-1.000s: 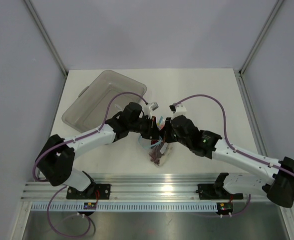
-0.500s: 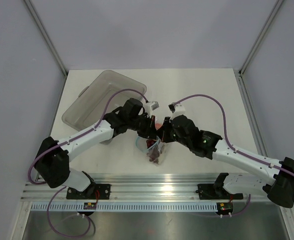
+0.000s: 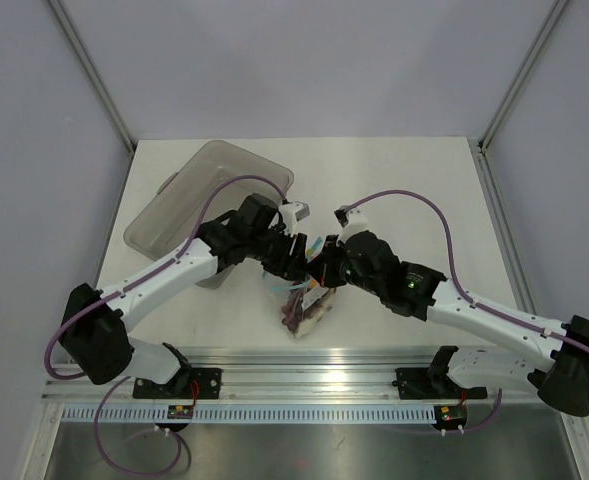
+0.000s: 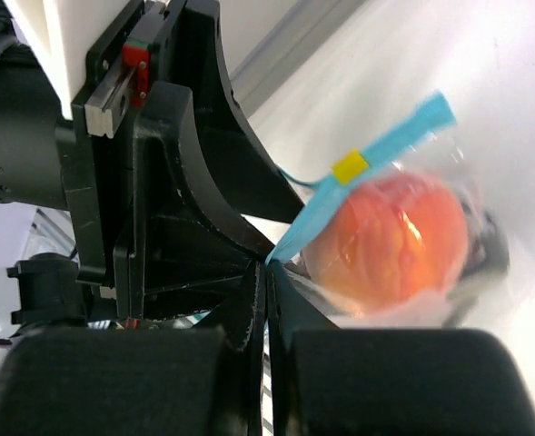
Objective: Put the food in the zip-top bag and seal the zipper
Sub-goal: Adjust the fake fruit in the zipper food storage bag.
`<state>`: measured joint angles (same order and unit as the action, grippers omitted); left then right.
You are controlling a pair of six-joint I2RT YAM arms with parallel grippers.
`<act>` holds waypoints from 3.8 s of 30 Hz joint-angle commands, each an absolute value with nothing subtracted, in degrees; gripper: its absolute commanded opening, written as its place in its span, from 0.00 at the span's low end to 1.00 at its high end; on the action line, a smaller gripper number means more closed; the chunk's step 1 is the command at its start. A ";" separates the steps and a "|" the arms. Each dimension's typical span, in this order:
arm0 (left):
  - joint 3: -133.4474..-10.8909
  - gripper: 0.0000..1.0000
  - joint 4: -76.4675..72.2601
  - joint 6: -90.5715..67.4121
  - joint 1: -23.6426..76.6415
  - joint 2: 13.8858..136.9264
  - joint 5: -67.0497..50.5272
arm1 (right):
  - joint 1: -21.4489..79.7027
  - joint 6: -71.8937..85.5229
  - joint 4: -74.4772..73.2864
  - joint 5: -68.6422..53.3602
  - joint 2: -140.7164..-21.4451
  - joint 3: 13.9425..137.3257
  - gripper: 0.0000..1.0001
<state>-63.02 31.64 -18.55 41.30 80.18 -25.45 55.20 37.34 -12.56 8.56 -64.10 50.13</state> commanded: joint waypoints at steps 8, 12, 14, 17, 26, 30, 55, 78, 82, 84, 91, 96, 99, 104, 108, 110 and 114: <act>-66.80 0.00 37.00 -13.45 43.95 72.51 -32.78 | 54.32 37.27 -5.54 14.24 -64.86 50.71 0.00; -66.89 0.00 37.09 -13.45 43.95 73.04 -32.26 | 54.32 37.44 -5.10 13.80 -64.95 50.45 0.00; -66.97 0.21 36.91 -13.53 43.95 73.39 -32.43 | 54.40 37.62 -4.66 13.54 -64.95 50.27 0.00; -67.41 0.46 37.18 -13.62 43.95 73.83 -32.17 | 54.32 37.70 -4.13 13.27 -64.95 50.01 0.00; -68.20 0.00 40.52 -11.78 41.84 70.14 -28.39 | 54.32 37.71 -4.39 13.54 -64.34 49.31 0.00; -68.64 0.00 40.87 -11.60 38.68 66.98 -28.12 | 54.32 37.62 -4.66 13.27 -64.07 49.04 0.00; -63.02 0.60 34.99 -12.22 34.28 70.75 -25.93 | 54.32 37.79 -4.57 13.27 -64.25 49.04 0.00; -61.61 0.34 28.13 -12.57 35.33 79.98 -23.56 | 54.32 37.97 -4.31 12.22 -65.57 49.57 0.00; -61.87 0.00 28.04 -13.62 35.60 80.77 -23.55 | 54.40 37.88 -6.59 13.79 -64.95 49.83 0.00; -61.70 0.00 27.42 -15.11 35.68 80.16 -24.17 | 54.32 37.88 -8.78 14.93 -64.60 50.27 0.00; -60.91 0.00 26.19 -19.07 36.30 79.37 -24.26 | 54.49 36.30 -20.12 13.80 -66.18 58.62 0.29; -60.56 0.00 25.84 -19.42 36.65 78.75 -24.52 | 55.72 35.07 -22.50 13.98 -66.18 63.01 0.31; -60.82 0.00 26.10 -18.90 36.65 78.57 -24.43 | 57.56 34.45 -25.31 11.69 -70.83 66.96 0.00; -60.91 0.00 26.19 -18.63 36.65 78.75 -24.78 | 58.97 35.68 -26.98 12.04 -75.49 67.15 0.00; -61.00 0.00 26.19 -18.46 36.65 78.66 -25.31 | 59.41 37.09 -29.26 13.79 -78.13 67.15 0.00; -61.17 0.00 26.37 -18.28 36.65 78.66 -25.40 | 59.41 37.44 -30.84 16.60 -79.36 67.24 0.00; -61.52 0.00 26.19 -17.93 36.65 79.10 -26.63 | 59.33 37.79 -31.64 19.41 -81.47 67.50 0.00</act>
